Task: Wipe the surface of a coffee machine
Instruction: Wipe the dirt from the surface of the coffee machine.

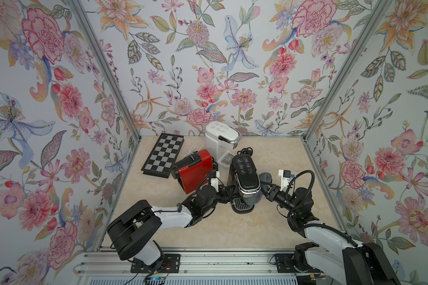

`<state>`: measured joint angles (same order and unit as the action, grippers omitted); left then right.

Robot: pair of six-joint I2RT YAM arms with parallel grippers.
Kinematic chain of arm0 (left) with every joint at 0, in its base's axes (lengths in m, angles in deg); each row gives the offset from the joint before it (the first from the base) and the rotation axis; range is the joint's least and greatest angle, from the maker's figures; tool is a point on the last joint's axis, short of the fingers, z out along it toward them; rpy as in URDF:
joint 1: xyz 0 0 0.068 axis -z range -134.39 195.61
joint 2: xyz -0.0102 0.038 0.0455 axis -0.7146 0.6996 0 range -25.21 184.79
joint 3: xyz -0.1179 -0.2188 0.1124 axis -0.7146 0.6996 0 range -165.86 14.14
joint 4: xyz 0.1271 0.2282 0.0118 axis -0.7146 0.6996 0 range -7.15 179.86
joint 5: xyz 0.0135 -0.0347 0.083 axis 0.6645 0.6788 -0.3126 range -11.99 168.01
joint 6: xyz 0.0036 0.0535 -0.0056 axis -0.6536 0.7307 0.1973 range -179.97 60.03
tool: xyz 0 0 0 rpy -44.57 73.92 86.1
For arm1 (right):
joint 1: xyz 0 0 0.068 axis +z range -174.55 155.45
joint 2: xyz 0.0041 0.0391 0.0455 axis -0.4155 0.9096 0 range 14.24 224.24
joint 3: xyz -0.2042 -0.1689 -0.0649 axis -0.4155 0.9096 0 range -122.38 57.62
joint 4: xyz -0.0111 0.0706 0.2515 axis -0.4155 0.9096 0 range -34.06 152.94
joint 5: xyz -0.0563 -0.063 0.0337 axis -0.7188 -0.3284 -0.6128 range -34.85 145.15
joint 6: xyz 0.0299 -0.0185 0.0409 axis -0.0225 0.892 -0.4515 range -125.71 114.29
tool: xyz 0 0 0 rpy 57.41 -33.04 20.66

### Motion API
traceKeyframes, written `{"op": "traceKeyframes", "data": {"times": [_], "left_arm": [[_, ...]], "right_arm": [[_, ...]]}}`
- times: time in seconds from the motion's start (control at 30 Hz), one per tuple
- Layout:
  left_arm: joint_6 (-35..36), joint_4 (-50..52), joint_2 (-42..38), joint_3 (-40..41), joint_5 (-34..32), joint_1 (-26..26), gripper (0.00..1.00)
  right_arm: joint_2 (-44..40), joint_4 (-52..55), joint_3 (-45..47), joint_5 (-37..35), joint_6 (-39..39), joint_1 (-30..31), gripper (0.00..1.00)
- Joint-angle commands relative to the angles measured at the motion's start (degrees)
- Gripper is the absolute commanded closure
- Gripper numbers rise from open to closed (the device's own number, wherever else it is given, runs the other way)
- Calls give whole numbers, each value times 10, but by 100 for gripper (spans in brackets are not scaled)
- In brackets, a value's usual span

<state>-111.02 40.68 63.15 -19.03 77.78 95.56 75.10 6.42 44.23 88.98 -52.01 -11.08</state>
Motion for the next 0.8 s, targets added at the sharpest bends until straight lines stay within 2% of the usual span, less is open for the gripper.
{"op": "traceKeyframes", "data": {"times": [0.0,0.2,0.43,0.57,0.77], "left_arm": [[-8,-14,9,-4,3,5,30],[-7,-12,9,-4,3,5,30],[-8,-16,38,-13,7,5,30],[-11,-22,48,-19,14,5,30],[-13,-25,44,-18,10,9,30]], "right_arm": [[-21,-27,-43,2,10,-8,85],[-50,26,-67,3,29,-16,85],[-60,49,-4,-8,44,-7,85],[-48,38,36,-26,44,24,85],[-46,31,49,-62,40,84,84]]}}
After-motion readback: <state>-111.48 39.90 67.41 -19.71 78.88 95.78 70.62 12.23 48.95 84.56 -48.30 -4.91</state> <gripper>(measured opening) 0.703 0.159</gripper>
